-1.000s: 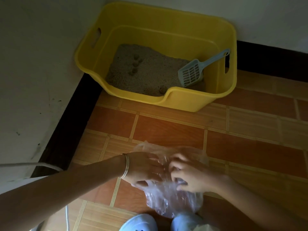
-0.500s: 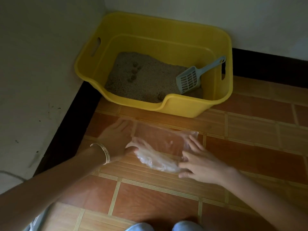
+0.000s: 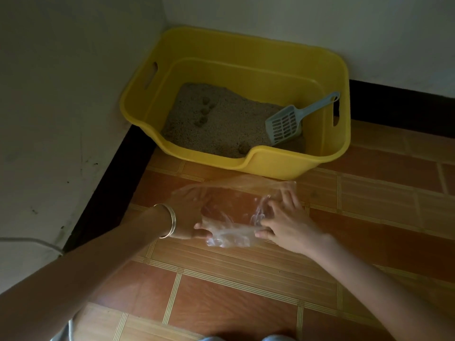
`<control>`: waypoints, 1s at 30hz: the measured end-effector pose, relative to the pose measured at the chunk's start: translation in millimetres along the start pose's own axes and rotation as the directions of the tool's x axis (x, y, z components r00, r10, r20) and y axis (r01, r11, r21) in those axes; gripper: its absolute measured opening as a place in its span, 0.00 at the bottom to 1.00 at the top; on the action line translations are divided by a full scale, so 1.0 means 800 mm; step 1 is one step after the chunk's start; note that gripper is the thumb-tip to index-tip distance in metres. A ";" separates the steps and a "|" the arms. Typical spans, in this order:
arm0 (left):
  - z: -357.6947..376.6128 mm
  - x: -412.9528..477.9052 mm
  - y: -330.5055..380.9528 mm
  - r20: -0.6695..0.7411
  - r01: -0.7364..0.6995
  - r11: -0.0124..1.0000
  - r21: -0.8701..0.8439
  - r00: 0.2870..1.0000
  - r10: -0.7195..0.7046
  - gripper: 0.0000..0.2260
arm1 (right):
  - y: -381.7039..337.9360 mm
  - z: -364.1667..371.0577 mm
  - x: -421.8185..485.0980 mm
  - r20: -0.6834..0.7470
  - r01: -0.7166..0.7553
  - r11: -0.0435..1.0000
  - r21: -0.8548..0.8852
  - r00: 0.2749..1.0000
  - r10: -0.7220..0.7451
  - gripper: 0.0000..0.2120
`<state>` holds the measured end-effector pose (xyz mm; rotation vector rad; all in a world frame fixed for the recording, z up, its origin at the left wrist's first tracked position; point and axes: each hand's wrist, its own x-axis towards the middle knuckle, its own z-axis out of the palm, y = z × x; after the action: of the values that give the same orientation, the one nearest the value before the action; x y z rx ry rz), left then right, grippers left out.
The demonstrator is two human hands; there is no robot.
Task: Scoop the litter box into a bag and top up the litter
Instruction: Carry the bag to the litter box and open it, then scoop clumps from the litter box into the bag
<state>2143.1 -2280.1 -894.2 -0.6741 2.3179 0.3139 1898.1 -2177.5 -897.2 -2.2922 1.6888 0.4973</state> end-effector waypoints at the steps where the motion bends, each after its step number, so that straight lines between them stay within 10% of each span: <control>1: -0.007 0.002 -0.003 -0.039 -0.022 1.000 0.018 0.999 0.023 0.27 | 0.001 -0.003 0.003 0.003 0.007 1.000 0.010 1.000 -0.007 0.25; 7: -0.049 -0.025 -0.018 -0.518 -0.285 0.958 -0.002 0.820 0.243 0.11 | 0.020 -0.036 -0.009 -0.228 0.205 0.930 0.305 0.964 -0.138 0.20; 16: -0.129 -0.079 -0.037 -0.752 -0.143 0.990 -0.002 0.653 0.093 0.17 | 0.064 -0.153 -0.052 -0.674 0.387 0.881 0.271 0.730 -0.113 0.15; 21: -0.141 -0.090 -0.068 -0.757 0.000 0.999 0.051 0.652 0.039 0.29 | 0.105 -0.211 -0.026 -0.601 0.238 0.918 0.317 0.800 0.000 0.21; 30: -0.128 -0.051 -0.133 -0.758 0.128 0.992 -0.003 0.646 -0.086 0.20 | 0.166 -0.199 0.065 -0.416 -0.024 0.929 0.369 0.890 0.188 0.22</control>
<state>2170.0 -2393.8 -795.3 -1.0665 3.0457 -0.1338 1804.9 -2324.9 -773.9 -2.1503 1.9195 -0.3323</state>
